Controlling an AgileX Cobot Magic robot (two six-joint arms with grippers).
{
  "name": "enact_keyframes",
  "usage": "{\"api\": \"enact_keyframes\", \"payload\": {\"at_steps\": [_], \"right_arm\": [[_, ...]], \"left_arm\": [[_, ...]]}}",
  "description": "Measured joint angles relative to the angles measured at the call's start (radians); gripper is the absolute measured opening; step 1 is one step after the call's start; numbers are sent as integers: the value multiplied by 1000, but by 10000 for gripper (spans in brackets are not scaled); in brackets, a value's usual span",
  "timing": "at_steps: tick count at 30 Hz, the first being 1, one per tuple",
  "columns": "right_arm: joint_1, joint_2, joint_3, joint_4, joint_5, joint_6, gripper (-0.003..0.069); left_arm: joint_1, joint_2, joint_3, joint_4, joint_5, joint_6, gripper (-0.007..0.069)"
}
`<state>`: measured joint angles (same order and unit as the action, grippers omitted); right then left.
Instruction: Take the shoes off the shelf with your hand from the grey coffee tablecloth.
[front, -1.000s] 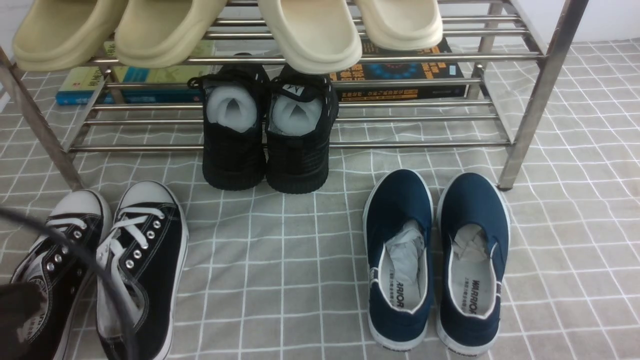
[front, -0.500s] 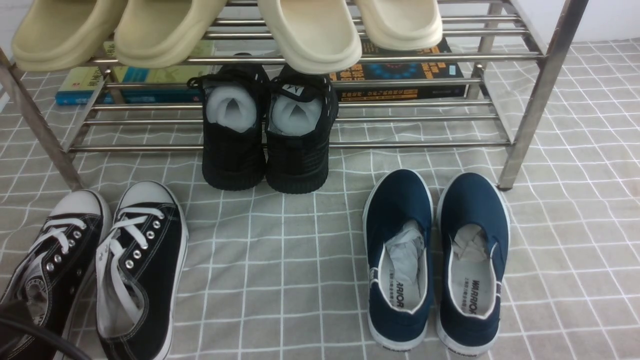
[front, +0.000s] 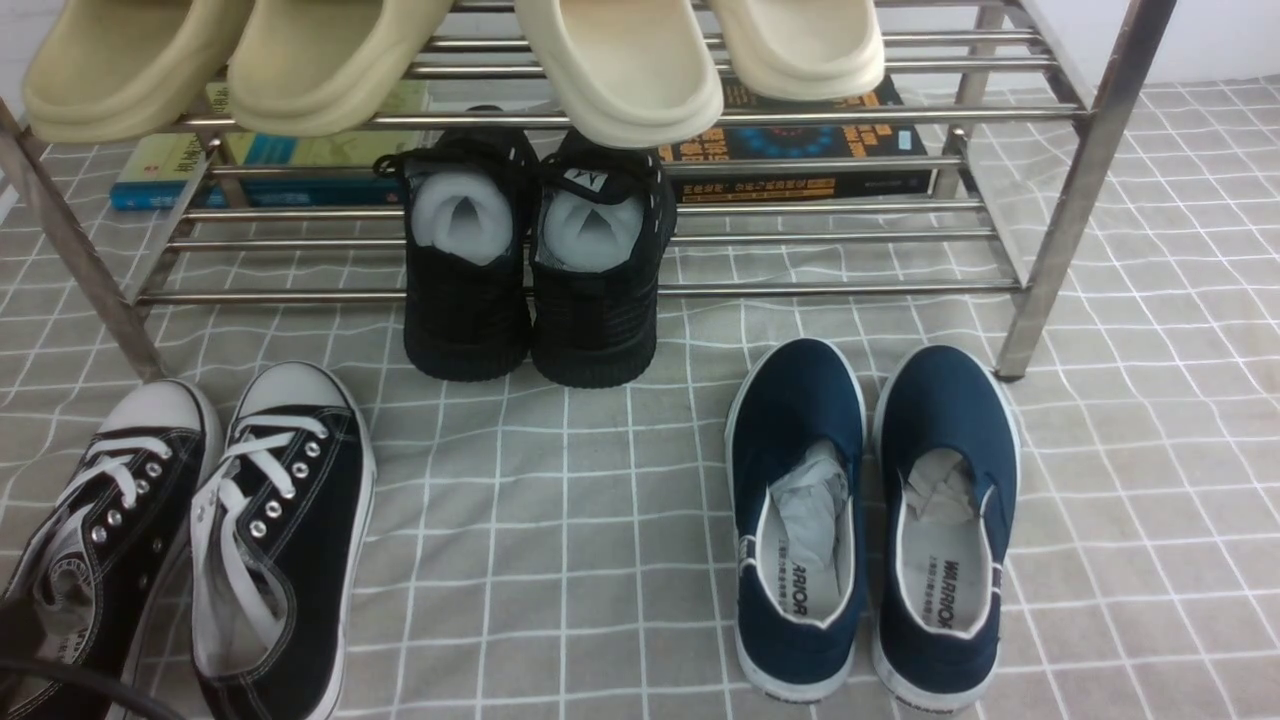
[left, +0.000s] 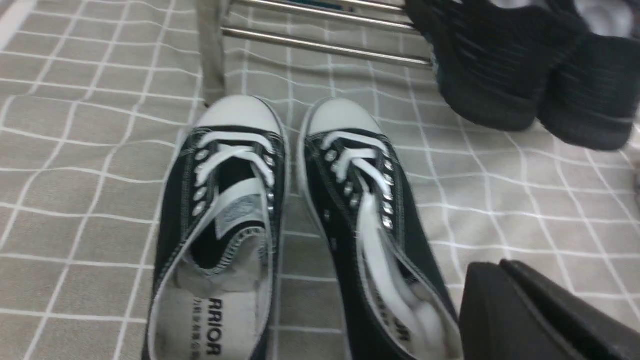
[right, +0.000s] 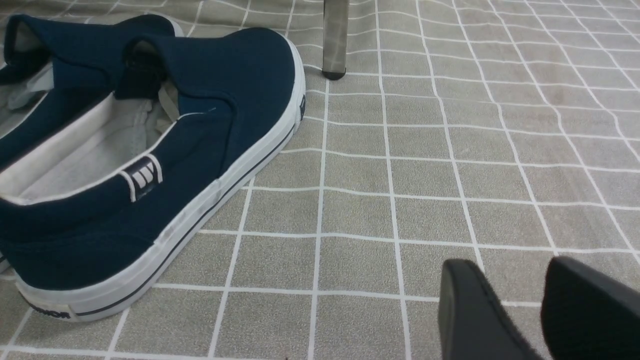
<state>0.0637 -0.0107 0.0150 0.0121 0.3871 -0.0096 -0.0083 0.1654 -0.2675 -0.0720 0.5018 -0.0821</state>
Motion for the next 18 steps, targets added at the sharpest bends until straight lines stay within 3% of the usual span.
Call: {"api": "enact_keyframes", "payload": {"at_steps": [9, 18], "right_arm": [[0, 0, 0, 0, 0, 0, 239], [0, 0, 0, 0, 0, 0, 239]], "left_arm": [[0, -167, 262, 180, -127, -143, 31], [0, -178, 293, 206, -132, -156, 33]]}}
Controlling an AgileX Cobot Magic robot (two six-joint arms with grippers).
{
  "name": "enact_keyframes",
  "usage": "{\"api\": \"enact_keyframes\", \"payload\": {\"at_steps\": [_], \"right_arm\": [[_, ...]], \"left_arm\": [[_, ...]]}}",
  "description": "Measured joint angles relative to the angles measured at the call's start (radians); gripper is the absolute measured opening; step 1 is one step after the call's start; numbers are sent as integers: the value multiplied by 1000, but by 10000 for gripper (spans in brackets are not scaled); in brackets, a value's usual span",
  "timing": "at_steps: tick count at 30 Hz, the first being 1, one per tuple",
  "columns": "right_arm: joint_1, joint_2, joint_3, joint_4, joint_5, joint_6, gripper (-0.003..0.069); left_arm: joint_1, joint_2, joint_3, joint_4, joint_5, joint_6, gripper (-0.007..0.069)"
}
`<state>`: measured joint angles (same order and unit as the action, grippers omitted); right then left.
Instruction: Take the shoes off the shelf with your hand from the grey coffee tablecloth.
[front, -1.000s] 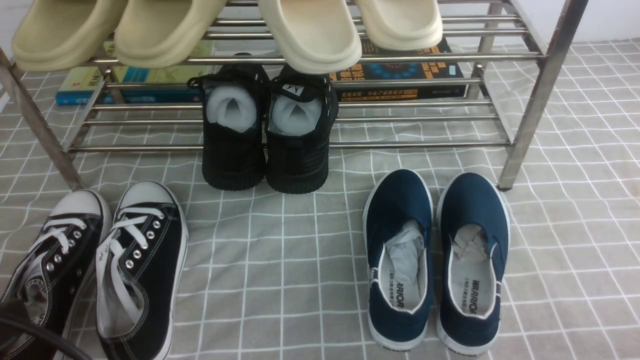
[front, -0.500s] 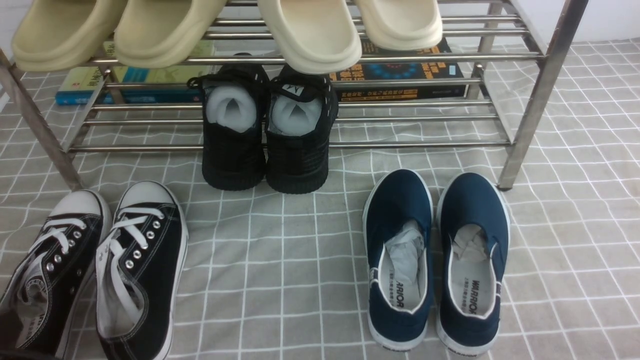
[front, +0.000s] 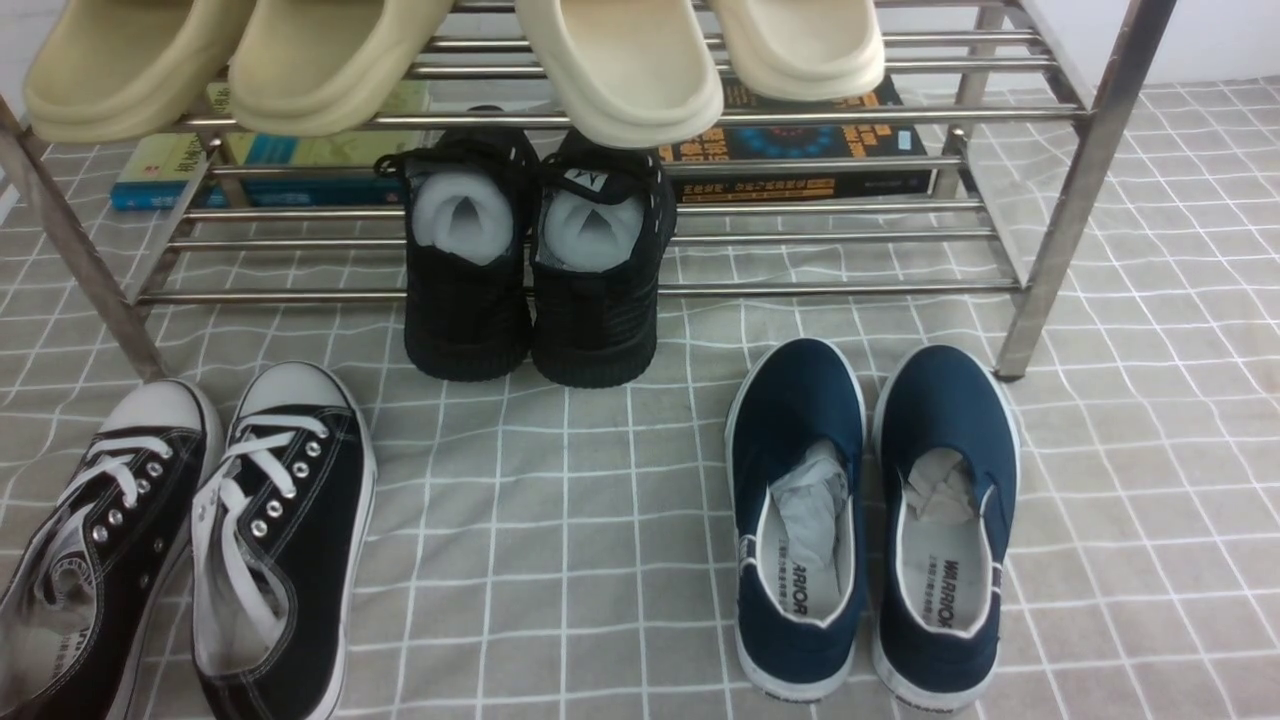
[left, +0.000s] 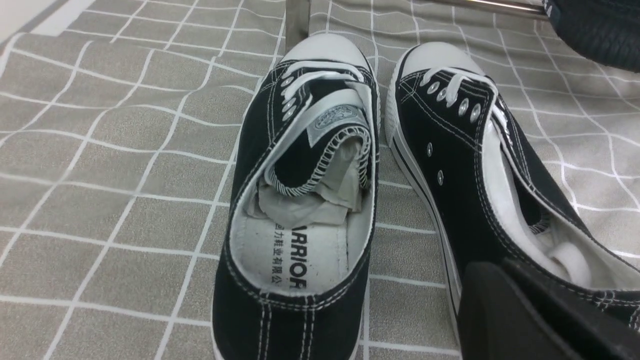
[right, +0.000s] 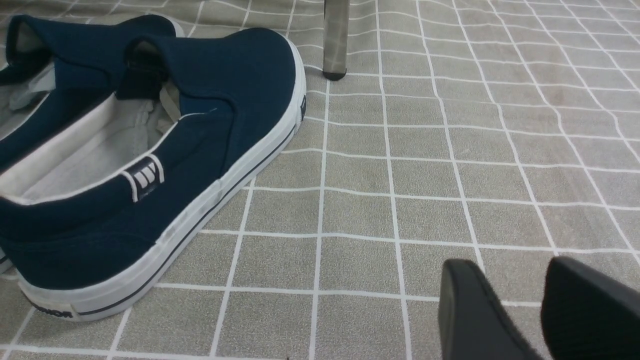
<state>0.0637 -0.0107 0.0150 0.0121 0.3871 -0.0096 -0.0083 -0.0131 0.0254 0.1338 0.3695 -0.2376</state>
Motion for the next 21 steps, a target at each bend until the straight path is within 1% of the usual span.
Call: {"api": "enact_keyframes", "payload": {"at_steps": [21], "right_arm": [[0, 0, 0, 0, 0, 0, 239]], "left_arm": [[0, 0, 0, -4, 1, -5, 54]]}}
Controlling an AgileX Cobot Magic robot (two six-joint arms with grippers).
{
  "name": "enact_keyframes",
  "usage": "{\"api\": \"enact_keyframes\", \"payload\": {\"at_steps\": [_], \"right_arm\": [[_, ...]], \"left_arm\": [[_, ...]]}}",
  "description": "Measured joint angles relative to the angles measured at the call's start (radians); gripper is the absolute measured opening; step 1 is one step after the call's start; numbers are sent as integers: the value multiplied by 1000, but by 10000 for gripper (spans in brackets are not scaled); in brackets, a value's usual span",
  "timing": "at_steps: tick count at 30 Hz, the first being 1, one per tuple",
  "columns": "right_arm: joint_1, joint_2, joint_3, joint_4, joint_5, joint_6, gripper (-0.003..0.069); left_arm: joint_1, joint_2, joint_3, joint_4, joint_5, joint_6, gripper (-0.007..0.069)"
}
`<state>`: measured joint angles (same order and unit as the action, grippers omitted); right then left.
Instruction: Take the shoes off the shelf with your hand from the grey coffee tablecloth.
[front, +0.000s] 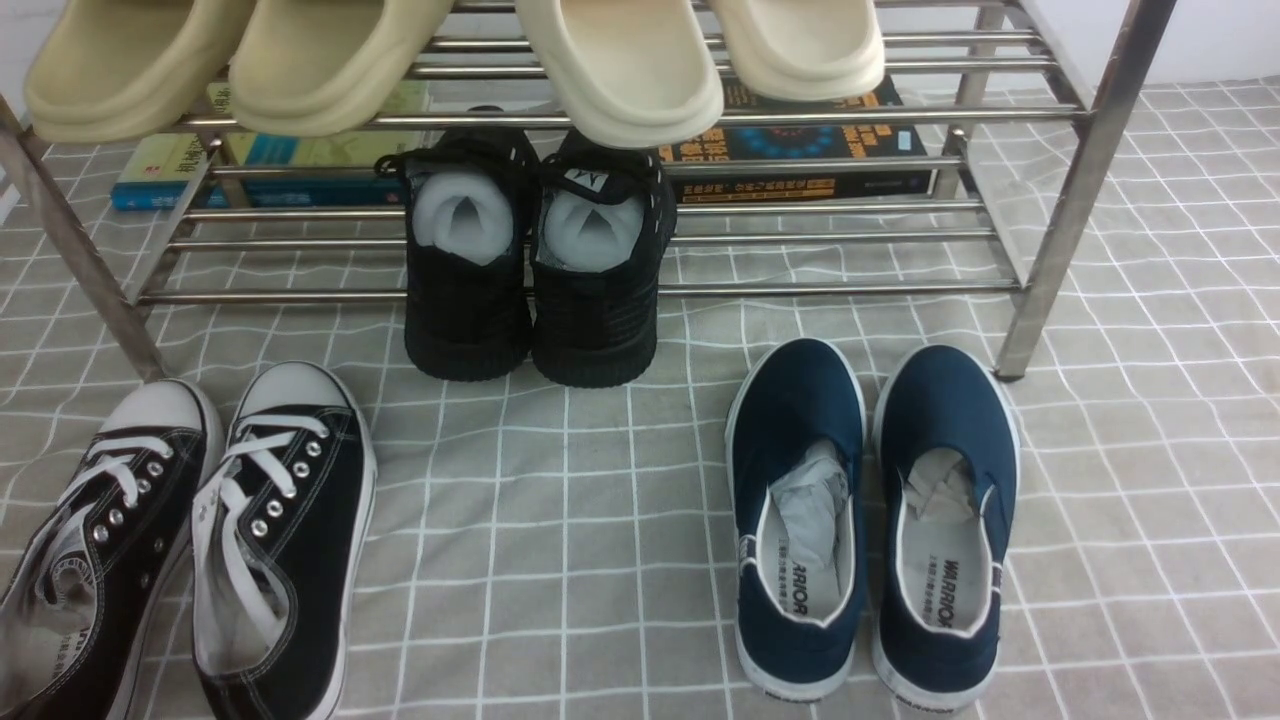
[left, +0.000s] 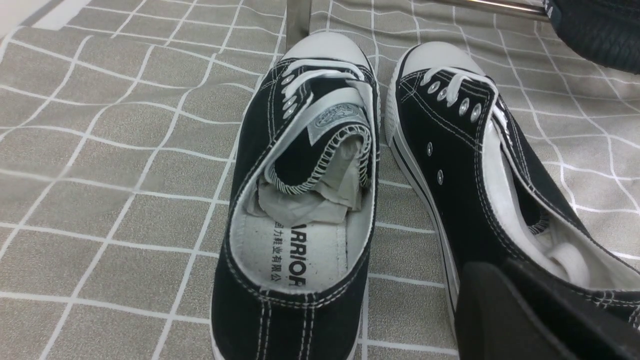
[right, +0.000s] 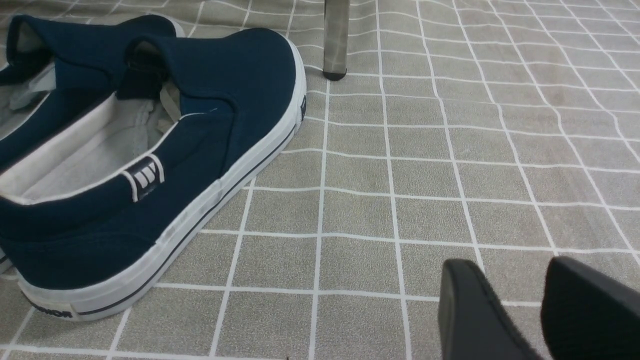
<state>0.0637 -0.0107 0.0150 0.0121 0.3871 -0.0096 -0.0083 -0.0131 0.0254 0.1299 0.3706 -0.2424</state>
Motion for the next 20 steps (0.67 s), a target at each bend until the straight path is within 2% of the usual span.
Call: {"api": "enact_keyframes", "payload": {"at_steps": [20], "right_arm": [[0, 0, 0, 0, 0, 0, 239]], "left_arm": [[0, 0, 0, 0, 1, 0, 76]]}}
